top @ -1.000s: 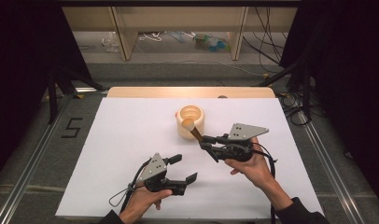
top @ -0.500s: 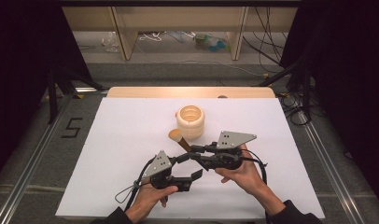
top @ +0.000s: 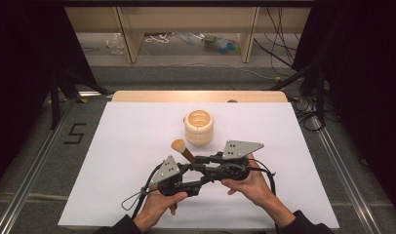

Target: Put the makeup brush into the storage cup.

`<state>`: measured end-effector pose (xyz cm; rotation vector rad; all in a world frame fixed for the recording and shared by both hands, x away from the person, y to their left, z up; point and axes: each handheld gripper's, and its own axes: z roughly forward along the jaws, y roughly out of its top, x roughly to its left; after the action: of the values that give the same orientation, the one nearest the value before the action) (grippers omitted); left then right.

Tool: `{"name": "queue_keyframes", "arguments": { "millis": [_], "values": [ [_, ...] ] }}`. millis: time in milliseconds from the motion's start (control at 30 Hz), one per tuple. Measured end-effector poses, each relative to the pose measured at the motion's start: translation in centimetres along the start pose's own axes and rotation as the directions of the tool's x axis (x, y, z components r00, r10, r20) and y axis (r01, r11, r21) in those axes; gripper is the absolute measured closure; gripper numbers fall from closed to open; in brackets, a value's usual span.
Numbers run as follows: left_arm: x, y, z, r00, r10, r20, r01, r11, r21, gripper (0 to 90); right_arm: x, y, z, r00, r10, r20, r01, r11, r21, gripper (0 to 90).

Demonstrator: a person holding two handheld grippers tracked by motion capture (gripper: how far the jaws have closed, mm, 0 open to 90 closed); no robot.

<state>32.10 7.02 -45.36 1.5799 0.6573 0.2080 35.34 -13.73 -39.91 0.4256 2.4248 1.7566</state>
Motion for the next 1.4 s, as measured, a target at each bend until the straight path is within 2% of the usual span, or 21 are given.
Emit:
{"name": "queue_keyframes", "arguments": {
  "millis": [67,100,267,467,533,633,700,767,900,1000,1033,1133,1200,1233,1267,1333,1400],
  "values": [
    [0.0,0.0,0.0,1.0000,-0.005,0.003,0.005,1.0000,-0.004,43.7,0.0,0.0,0.1,0.9998,-0.020,0.003,0.020,1.000,-0.010,74.5],
    [0.0,0.0,0.0,1.0000,-0.006,0.006,0.006,1.0000,-0.005,45.3,0.1,0.0,0.1,0.9998,-0.017,0.014,0.017,1.000,-0.011,74.5],
    [0.1,0.1,0.1,0.9996,-0.017,0.023,0.017,0.9998,-0.007,51.7,0.1,0.0,0.1,0.9998,-0.019,0.006,0.019,1.000,-0.003,74.5],
    [0.2,0.1,0.1,0.9990,-0.037,0.023,0.037,0.9993,0.007,68.2,0.2,-0.1,0.2,0.9998,-0.018,0.004,0.018,1.000,0.000,74.5],
    [0.3,0.1,0.1,0.9981,-0.054,0.029,0.054,0.9985,0.007,69.9,0.1,-0.1,0.2,0.9998,-0.021,-0.002,0.021,1.000,0.002,74.5],
    [0.3,0.2,0.0,0.9977,-0.066,0.015,0.066,0.9978,0.004,72.7,0.1,0.0,0.1,0.9998,-0.020,0.003,0.020,1.000,0.000,74.5],
    [0.5,0.2,0.0,0.9967,-0.078,0.021,0.078,0.9969,0.008,74.0,0.1,0.0,0.0,0.9998,-0.019,0.003,0.019,1.000,0.001,74.4],
    [0.5,0.1,0.1,0.9949,-0.100,0.012,0.100,0.9949,0.011,75.1,0.1,0.0,0.0,0.9997,-0.024,0.002,0.024,1.000,0.002,74.4],
    [0.5,0.1,0.1,0.9936,-0.112,0.013,0.112,0.9936,0.011,75.3,0.2,0.0,0.2,0.9992,-0.037,0.016,0.037,0.999,0.007,74.4],
    [0.5,0.1,0.1,0.9938,-0.109,0.020,0.109,0.9939,0.018,75.4,0.2,0.0,0.2,0.9995,-0.025,0.017,0.025,1.000,0.006,74.1],
    [0.5,0.1,0.1,0.9945,-0.104,0.012,0.103,0.9941,0.034,75.4,0.1,0.0,0.2,0.9995,-0.029,0.015,0.029,0.999,0.014,73.3],
    [0.6,0.1,0.0,0.9950,-0.100,-0.002,0.100,0.9938,0.048,75.5,0.1,0.1,0.0,0.9991,-0.026,0.033,0.025,1.000,0.018,62.7],
    [0.9,0.2,-0.1,0.9960,-0.089,0.000,0.089,0.9949,0.047,75.5,-0.1,0.4,-0.4,0.9976,-0.027,0.064,0.026,0.999,0.018,55.9],
    [0.9,0.2,-0.2,0.9960,-0.088,-0.011,0.089,0.9948,0.049,75.5,-0.2,0.5,-0.7,0.9976,-0.017,0.068,0.016,1.000,0.012,52.8],
    [1.0,0.3,-0.2,0.9974,-0.067,-0.025,0.068,0.9961,0.056,75.5,-0.3,0.5,-0.8,0.9979,-0.008,0.065,0.007,1.000,0.006,50.3],
    [1.3,0.3,-0.3,0.9983,-0.049,-0.030,0.051,0.9968,0.062,75.5,-0.5,0.5,-1.3,0.9966,0.004,0.082,-0.003,1.000,-0.005,46.9],
    [1.7,0.3,-0.5,0.9977,-0.049,-0.046,0.052,0.9961,0.072,75.5,-0.7,0.5,-1.7,0.9961,0.021,0.086,-0.019,1.000,-0.025,44.9]
  ]
}}
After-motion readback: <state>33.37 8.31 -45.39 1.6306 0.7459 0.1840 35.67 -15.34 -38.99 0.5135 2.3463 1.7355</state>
